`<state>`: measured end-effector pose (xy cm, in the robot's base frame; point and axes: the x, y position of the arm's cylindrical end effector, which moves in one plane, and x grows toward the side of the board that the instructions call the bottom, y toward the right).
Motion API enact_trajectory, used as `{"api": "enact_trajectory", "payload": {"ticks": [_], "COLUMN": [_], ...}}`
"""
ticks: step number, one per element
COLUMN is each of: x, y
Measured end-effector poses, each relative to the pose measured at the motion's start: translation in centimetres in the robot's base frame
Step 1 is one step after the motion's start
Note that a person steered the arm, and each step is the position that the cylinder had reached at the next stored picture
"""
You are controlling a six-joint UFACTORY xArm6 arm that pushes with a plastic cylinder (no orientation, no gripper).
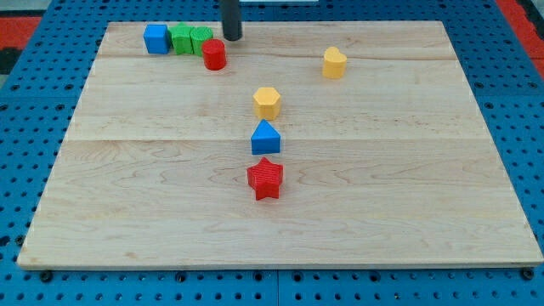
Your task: Place the heart diagonal top left to the hexagon
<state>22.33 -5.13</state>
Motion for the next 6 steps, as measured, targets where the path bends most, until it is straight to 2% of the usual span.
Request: {"api": "enact_trajectory", "payload": {"ticks": [1,3,5,6], "x": [0.9,4.1,2.9,5.3], "y": [5.7,7.2,14.9,17.4]}}
